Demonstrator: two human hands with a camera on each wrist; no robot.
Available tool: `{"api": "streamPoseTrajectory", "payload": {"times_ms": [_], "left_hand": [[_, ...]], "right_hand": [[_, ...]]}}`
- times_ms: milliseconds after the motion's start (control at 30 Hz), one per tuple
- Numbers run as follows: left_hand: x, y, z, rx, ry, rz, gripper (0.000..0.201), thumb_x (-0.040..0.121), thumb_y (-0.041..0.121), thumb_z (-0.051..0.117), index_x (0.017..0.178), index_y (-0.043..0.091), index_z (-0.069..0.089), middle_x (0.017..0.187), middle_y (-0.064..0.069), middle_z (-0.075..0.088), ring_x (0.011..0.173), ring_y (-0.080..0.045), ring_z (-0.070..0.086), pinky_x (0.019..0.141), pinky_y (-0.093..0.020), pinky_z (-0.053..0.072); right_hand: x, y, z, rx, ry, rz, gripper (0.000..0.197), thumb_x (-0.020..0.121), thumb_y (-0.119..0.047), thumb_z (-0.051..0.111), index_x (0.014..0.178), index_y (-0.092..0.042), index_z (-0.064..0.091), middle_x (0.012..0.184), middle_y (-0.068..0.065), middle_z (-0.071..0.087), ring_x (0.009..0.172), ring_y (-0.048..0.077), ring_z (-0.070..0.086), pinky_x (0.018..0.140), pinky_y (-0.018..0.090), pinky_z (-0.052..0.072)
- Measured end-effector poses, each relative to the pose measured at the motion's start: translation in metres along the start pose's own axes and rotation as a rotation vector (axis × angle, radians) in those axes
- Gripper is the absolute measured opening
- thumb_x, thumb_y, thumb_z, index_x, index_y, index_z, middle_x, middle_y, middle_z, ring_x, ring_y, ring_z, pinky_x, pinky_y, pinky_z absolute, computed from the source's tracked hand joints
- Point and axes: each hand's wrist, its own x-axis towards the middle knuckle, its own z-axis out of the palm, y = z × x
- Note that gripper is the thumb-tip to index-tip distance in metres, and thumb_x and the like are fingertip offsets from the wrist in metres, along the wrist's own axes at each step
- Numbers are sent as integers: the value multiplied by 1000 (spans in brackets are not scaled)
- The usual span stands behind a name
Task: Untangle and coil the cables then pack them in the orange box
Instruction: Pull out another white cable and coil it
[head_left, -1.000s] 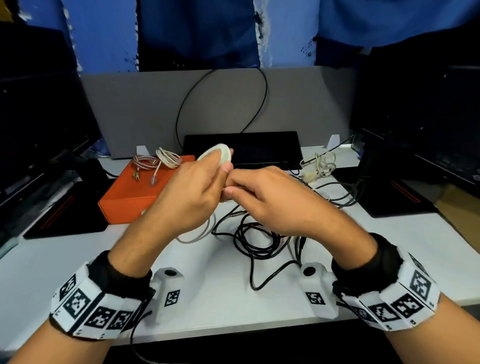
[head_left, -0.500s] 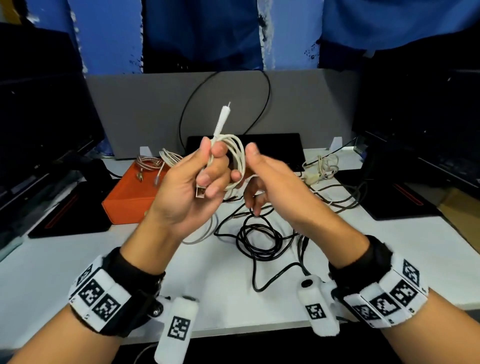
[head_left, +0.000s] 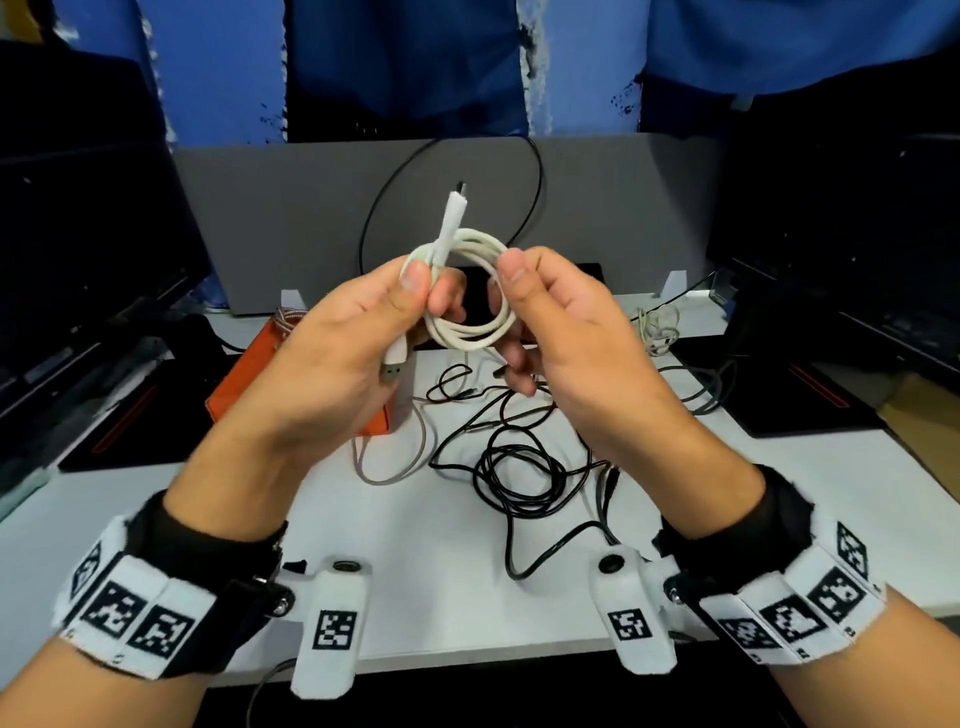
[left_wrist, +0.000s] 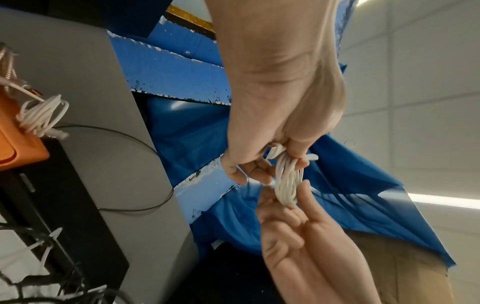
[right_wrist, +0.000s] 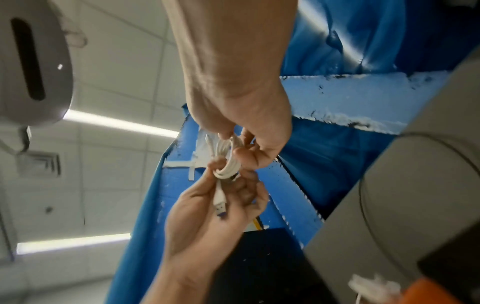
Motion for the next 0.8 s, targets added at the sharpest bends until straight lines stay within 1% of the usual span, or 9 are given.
{"api": "streamPoseTrajectory", "payload": {"times_ms": [167, 200, 333, 433, 500, 567, 633, 700, 800], "left_hand": [[8, -18, 6, -210, 40, -29, 34, 109, 27, 27, 88, 14, 50, 101, -11, 58, 108, -24, 55, 100, -36, 45], [8, -21, 7, -243, 45, -36, 35, 110, 27, 27, 88, 14, 50, 103, -12, 57, 107, -24, 55, 99, -34, 46], [5, -22, 12, -174, 74, -111, 35, 111, 19, 27, 95, 7, 56, 93, -5, 68, 82, -13, 67, 71, -19, 55], [6, -21, 4, 36, 83, -100, 39, 108, 18, 31, 125, -1, 61, 120, -12, 70, 114, -23, 65, 99, -36, 50], [6, -14, -3, 150, 93, -119, 47, 109, 28, 29, 132, 3, 61, 130, -14, 67, 126, -29, 60, 109, -45, 44], [5, -7, -8, 330, 104, -161, 49, 109, 42, 31, 127, 15, 68, 122, -8, 72, 117, -30, 66, 105, -50, 48], [3, -3, -9, 553, 32, -167, 36, 104, 46, 48, 119, 25, 72, 110, -5, 75, 100, -37, 70, 95, -55, 54], [1, -5, -7, 679, -3, -161, 21, 99, 42, 61, 112, 29, 72, 96, -4, 76, 87, -34, 72, 85, -58, 57], [4, -9, -5, 704, 72, -121, 9, 99, 31, 64, 102, 26, 72, 81, -4, 74, 75, -22, 73, 78, -54, 58]], "right_hand": [[-2, -5, -5, 504, -162, 229, 31, 105, -41, 47, 91, -15, 55, 74, -3, 50, 47, 5, 29, 42, 18, 26], [-1, -6, -6, 510, -190, 245, 31, 105, -42, 47, 91, -16, 56, 73, -3, 44, 46, 5, 26, 42, 18, 24], [6, -5, -18, 184, -159, 178, 33, 110, -38, 41, 87, -18, 54, 64, -7, 35, 47, 6, 16, 44, 22, 18], [9, -6, -30, -38, -160, 171, 33, 111, -36, 42, 84, -18, 51, 59, -10, 35, 47, 6, 17, 46, 23, 15], [9, -6, -35, -207, -198, 146, 33, 110, -36, 45, 83, -18, 53, 59, -9, 41, 47, 6, 23, 45, 21, 19], [9, -4, -38, -407, -235, 89, 35, 109, -36, 48, 80, -18, 55, 60, -10, 46, 47, 4, 30, 45, 17, 25], [9, -3, -40, -486, -268, 66, 34, 108, -36, 50, 81, -16, 57, 59, -12, 49, 47, 3, 31, 45, 15, 26], [10, 0, -41, -463, -282, 66, 35, 108, -37, 50, 84, -14, 59, 59, -12, 49, 49, 5, 30, 46, 19, 25], [12, 3, -41, -319, -264, 86, 33, 107, -36, 52, 88, -13, 63, 61, -9, 44, 49, 7, 27, 45, 23, 22]]}}
